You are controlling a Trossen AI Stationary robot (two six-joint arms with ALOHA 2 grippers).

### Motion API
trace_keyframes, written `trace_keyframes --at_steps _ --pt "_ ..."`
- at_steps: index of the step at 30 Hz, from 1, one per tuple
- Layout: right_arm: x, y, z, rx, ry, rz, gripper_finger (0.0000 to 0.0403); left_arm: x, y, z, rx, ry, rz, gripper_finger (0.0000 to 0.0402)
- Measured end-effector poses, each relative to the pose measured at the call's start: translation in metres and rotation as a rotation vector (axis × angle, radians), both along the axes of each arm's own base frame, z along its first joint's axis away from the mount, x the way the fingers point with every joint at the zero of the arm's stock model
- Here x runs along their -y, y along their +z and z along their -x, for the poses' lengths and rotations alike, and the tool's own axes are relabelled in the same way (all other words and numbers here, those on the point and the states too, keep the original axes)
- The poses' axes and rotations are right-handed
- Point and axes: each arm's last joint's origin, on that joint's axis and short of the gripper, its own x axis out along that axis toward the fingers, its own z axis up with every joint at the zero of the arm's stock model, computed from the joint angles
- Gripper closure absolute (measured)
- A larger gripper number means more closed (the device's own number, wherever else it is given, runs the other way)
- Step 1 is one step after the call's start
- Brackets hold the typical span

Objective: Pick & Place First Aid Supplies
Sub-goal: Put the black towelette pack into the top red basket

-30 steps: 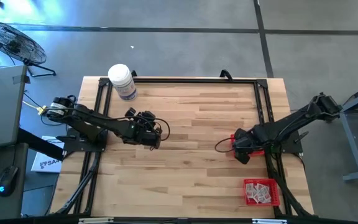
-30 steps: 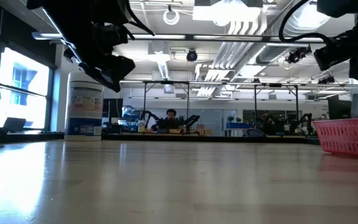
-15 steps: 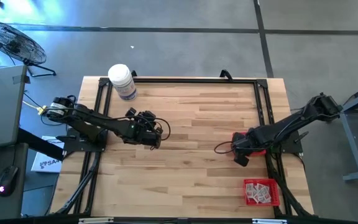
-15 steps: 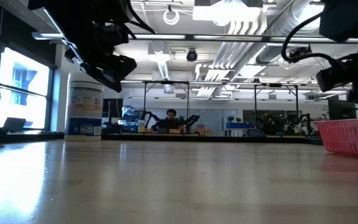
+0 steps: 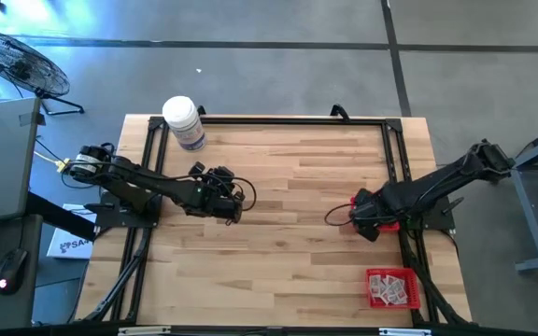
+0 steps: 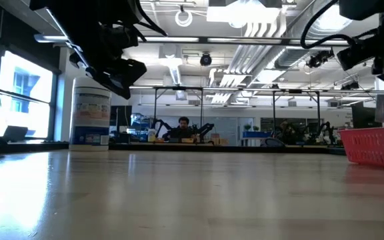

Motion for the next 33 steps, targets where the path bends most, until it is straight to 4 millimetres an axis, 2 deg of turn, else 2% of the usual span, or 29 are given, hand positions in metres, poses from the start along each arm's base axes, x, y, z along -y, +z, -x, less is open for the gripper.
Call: trace_keyframes --at_steps 3,11,17,23,27,33 --pt "0.001 -0.002 0.001 -0.008 -0.007 0.015 0.0399 0.000 0.000 0.000 0.000 0.000 0.000 0.0282" --pt "-0.003 -0.024 -0.005 0.090 0.076 -0.073 0.0400 0.000 0.000 0.000 0.000 0.000 0.000 0.0282" --pt "0.007 -0.039 0.002 0.052 0.057 0.003 0.0396 0.000 0.000 0.000 0.002 0.000 0.000 0.0282" --pt "0.013 -0.058 0.007 0.057 0.014 -0.047 0.0400 0.000 0.000 -0.001 0.009 0.000 0.000 0.0282" --pt "0.013 -0.055 0.007 0.039 0.004 -0.050 0.0396 0.000 0.000 -0.001 0.009 0.001 -0.001 0.0282" --pt "0.013 -0.032 0.008 -0.053 -0.047 -0.035 0.0395 0.000 0.000 -0.001 0.009 0.001 -0.001 0.0282"
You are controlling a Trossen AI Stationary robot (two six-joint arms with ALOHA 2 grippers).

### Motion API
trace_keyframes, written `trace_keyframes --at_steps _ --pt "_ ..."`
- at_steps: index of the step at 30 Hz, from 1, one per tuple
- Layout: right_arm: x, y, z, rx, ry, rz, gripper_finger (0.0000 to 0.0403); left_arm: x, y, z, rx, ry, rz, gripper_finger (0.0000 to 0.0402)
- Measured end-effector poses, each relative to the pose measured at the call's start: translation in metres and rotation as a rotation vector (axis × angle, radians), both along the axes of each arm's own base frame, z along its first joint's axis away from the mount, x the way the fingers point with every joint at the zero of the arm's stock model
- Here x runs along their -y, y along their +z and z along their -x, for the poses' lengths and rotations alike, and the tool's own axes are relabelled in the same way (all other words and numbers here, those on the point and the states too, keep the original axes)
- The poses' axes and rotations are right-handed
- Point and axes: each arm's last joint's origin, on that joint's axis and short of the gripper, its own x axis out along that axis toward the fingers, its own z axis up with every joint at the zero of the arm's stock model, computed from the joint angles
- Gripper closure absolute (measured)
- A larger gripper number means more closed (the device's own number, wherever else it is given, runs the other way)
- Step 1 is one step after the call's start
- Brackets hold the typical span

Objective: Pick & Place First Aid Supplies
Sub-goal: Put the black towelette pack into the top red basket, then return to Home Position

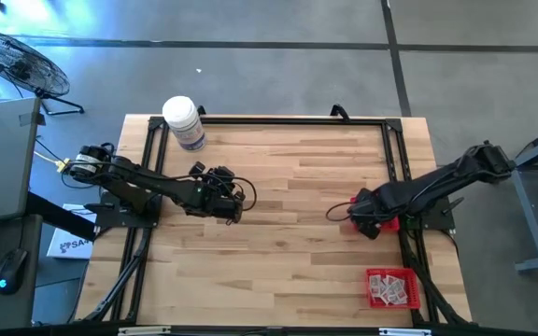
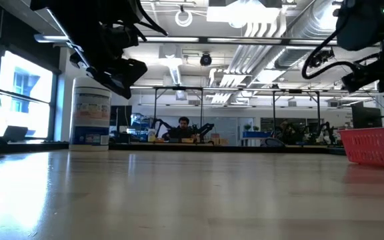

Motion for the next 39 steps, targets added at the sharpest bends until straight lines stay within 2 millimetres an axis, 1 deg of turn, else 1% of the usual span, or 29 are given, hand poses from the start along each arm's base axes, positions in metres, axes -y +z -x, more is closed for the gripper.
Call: trace_keyframes --at_steps 6,14,17,19,23,27,32,36,39 --pt "0.000 0.003 -0.001 0.006 -0.035 0.006 0.0388 0.000 0.000 0.000 -0.002 0.000 0.000 0.0282" --pt "0.008 0.003 -0.003 0.014 -0.092 0.027 0.0373 0.000 0.000 0.000 -0.003 0.000 0.001 0.0282" --pt "0.009 0.003 -0.005 0.036 -0.088 0.026 0.0366 0.000 0.000 0.000 -0.004 -0.002 0.009 0.0282" --pt "0.008 0.002 -0.010 0.078 -0.068 0.010 0.0359 0.000 0.000 0.000 -0.006 -0.004 0.014 0.0282" --pt "0.004 0.002 -0.018 0.145 -0.037 -0.078 0.0346 0.000 0.000 0.000 -0.006 -0.004 0.015 0.0282" --pt "0.004 0.010 -0.020 0.146 -0.043 -0.081 0.0333 0.000 0.000 0.000 -0.005 -0.004 0.015 0.0282" --pt "0.003 0.034 -0.030 0.196 -0.002 -0.041 0.0319 0.000 -0.001 0.001 -0.012 -0.005 0.019 0.0282" --pt "0.002 0.051 -0.044 0.324 0.105 0.015 0.0314 0.001 -0.002 0.001 -0.026 -0.013 0.051 0.0282" --pt "0.001 0.052 -0.060 0.477 0.222 0.053 0.0314 0.001 -0.002 0.000 -0.017 -0.015 0.060 0.0283"
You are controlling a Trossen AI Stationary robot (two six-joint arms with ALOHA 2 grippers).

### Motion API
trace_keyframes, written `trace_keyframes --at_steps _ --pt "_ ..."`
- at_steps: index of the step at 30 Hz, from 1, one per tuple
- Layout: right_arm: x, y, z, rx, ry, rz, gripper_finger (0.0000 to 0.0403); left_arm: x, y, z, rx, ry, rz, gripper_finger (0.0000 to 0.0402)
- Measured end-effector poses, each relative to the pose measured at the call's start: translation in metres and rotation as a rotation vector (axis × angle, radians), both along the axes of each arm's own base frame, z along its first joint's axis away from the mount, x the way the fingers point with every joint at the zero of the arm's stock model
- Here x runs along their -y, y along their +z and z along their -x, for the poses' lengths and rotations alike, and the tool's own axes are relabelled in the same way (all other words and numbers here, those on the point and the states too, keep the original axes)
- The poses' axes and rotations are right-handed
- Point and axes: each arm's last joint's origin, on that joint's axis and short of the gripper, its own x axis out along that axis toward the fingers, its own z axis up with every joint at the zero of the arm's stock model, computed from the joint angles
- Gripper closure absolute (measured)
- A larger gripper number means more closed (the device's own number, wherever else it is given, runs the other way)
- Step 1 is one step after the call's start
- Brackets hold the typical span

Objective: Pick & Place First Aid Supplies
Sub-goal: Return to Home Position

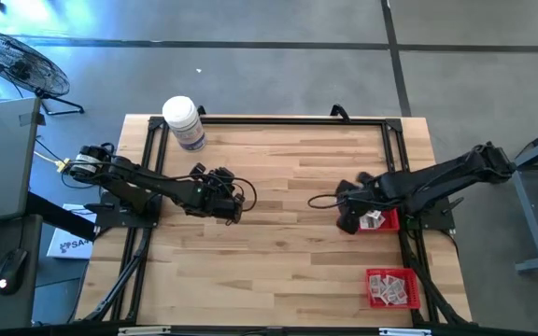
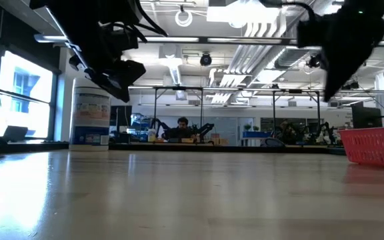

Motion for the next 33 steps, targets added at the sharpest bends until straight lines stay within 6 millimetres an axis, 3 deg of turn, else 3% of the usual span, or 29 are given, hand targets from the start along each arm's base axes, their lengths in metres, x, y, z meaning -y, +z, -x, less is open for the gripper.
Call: trace_keyframes --at_steps 6,12,16,23,33 --pt "0.000 -0.024 -0.028 0.406 0.268 0.004 0.0327 0.003 0.002 -0.011 0.065 -0.061 0.047 0.0311" --pt "0.006 -0.023 -0.029 0.617 0.397 0.082 0.0370 0.011 0.010 -0.033 0.134 -0.314 0.151 0.0359" --pt "0.013 -0.019 -0.013 0.659 0.429 0.135 0.0399 0.011 0.002 -0.031 0.119 -0.379 0.161 0.0391" --pt "0.030 -0.021 0.025 0.799 0.390 0.203 0.0394 -0.010 -0.014 -0.021 0.085 -0.327 0.190 0.0398" --pt "0.052 -0.026 0.067 0.994 0.350 0.247 0.0402 -0.027 -0.015 0.000 0.303 -0.545 0.221 0.0400"
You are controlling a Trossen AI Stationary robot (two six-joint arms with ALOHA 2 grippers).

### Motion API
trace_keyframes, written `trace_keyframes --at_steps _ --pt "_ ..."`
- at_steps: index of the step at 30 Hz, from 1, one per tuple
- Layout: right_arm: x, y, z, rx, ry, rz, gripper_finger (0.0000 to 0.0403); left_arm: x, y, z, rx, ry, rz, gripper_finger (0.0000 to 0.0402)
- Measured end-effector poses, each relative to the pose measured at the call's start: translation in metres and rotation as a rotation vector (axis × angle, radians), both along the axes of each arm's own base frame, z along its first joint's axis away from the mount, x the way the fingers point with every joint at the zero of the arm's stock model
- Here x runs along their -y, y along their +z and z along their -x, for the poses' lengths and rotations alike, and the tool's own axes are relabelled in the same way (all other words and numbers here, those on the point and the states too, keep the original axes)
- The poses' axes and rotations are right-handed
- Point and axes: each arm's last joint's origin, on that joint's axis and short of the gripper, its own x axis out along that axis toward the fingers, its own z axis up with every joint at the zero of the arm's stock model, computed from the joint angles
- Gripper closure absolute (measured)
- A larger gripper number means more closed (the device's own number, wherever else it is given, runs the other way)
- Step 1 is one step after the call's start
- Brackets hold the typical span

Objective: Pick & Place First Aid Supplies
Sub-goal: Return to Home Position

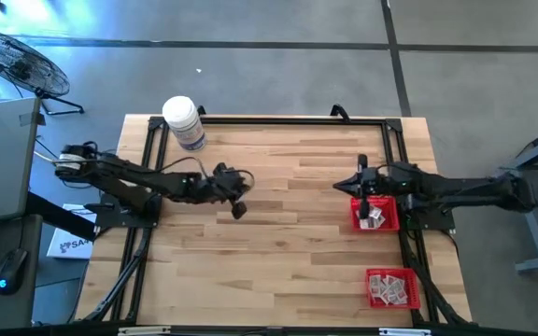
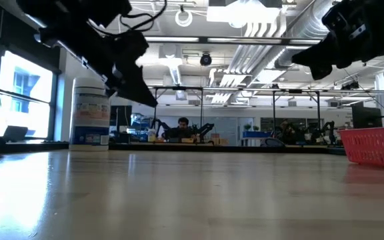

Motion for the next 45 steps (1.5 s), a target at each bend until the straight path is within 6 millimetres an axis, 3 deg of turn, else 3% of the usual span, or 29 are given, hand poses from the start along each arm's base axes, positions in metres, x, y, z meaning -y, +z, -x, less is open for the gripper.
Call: trace_keyframes --at_steps 5,15,34,41,45 --pt "0.005 -0.008 0.014 0.098 -0.018 0.027 0.0402 -0.001 0.008 0.021 0.128 -0.055 -0.043 0.0401" --pt "0.004 -0.017 0.031 0.205 -0.066 0.043 0.0401 0.000 0.019 0.064 0.208 -0.184 -0.119 0.0401" --pt "-0.016 -0.018 0.033 0.196 -0.045 0.015 0.0402 -0.002 0.017 0.128 0.351 -0.194 -0.187 0.0401" --pt "-0.018 -0.018 0.033 0.197 0.030 -0.034 0.0402 -0.001 0.016 0.141 0.349 -0.245 -0.172 0.0401" --pt "-0.016 -0.018 0.033 0.201 -0.038 -0.069 0.0402 0.000 0.018 0.146 0.375 -0.271 -0.130 0.0401"
